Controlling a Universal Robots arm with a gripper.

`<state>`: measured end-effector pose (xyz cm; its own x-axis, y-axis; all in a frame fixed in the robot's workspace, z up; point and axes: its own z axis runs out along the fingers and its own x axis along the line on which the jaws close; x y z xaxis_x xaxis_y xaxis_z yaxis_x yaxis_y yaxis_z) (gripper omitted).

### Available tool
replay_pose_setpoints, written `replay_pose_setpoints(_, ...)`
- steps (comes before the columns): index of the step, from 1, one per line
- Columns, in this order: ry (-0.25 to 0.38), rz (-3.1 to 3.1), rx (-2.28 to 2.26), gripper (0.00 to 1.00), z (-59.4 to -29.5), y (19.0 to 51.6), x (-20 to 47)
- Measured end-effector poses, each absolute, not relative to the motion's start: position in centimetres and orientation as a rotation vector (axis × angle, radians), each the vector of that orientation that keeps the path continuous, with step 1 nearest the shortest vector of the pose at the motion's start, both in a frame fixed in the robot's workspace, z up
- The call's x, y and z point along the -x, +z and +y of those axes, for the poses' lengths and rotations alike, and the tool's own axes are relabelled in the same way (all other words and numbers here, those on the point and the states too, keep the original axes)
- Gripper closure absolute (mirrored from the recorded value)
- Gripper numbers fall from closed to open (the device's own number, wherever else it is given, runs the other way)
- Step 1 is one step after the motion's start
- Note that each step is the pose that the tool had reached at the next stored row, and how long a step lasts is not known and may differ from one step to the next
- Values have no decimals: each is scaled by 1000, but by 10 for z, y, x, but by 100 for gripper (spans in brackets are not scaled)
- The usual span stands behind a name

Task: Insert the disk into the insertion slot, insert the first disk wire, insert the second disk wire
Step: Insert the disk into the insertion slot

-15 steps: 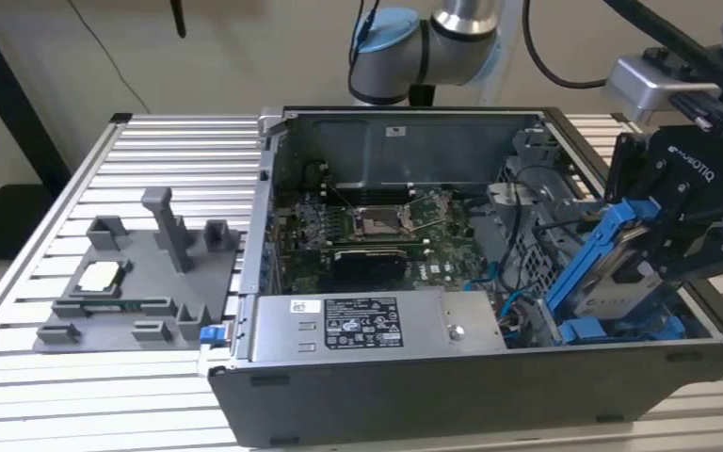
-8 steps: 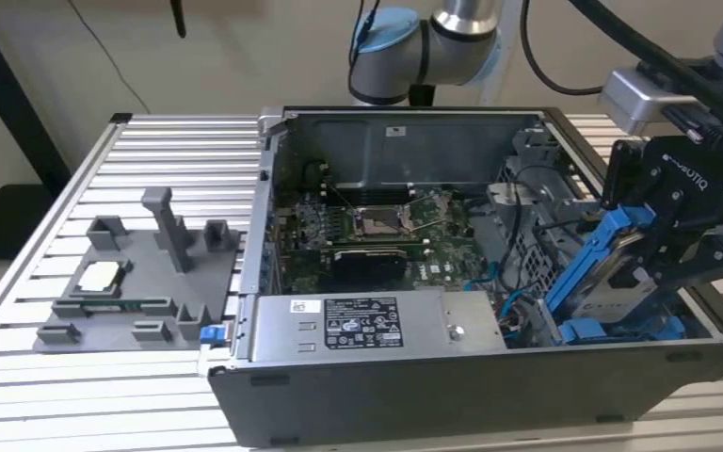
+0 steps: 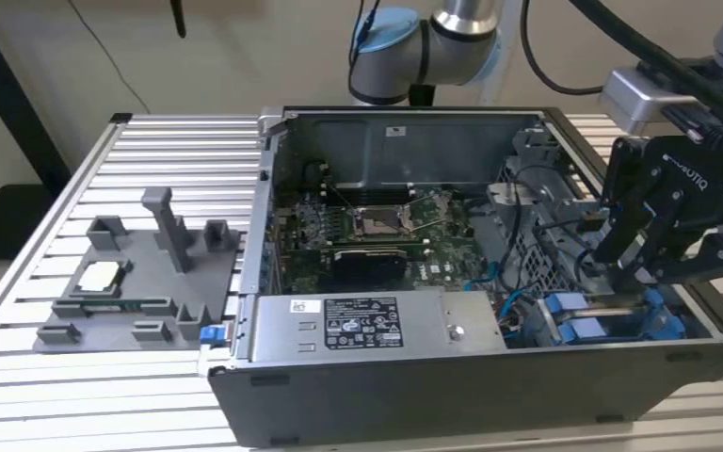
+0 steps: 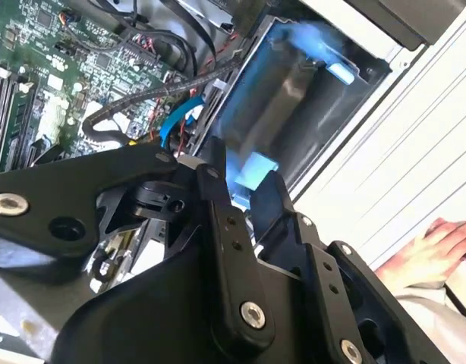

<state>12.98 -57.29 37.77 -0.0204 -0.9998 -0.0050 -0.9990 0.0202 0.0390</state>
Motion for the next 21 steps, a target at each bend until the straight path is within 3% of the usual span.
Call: replay_pose_setpoints(21, -51, -2227, -2182, 59, -565, 409, -123)
